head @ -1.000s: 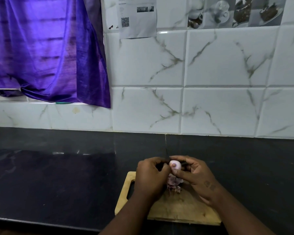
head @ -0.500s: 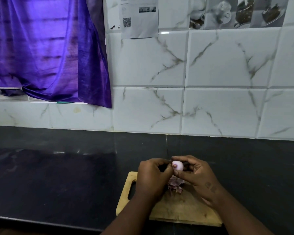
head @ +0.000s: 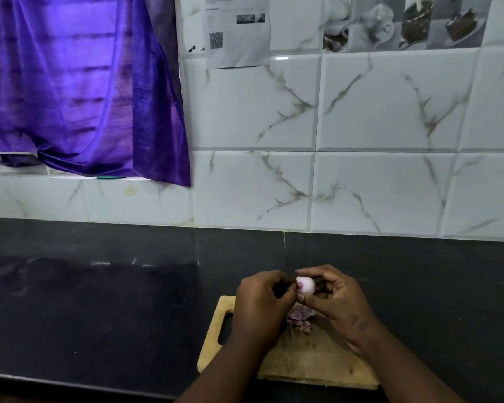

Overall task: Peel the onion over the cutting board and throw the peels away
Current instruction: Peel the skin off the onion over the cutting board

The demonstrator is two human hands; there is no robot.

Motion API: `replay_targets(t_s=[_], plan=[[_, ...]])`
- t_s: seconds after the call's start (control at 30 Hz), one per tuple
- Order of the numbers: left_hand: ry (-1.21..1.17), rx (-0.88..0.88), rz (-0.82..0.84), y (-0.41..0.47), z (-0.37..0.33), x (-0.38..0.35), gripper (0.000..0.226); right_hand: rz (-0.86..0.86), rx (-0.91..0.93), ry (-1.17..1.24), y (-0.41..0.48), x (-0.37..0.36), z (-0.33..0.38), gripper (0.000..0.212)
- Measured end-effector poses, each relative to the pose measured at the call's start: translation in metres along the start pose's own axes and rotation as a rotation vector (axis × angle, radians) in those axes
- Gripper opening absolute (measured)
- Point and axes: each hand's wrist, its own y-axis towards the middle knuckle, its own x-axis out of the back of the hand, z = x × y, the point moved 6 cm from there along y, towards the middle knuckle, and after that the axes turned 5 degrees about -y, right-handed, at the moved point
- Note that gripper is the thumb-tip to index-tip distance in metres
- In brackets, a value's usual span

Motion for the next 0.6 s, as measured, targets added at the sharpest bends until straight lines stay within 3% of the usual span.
replay_targets(t_s=[0.6], plan=[[0.083,-0.033,0.012,-0.0004,-0.0021,-0.0016,0.006,-0.022,0.055,-0.024,-0.0003,-0.0008,0.0028,0.035]])
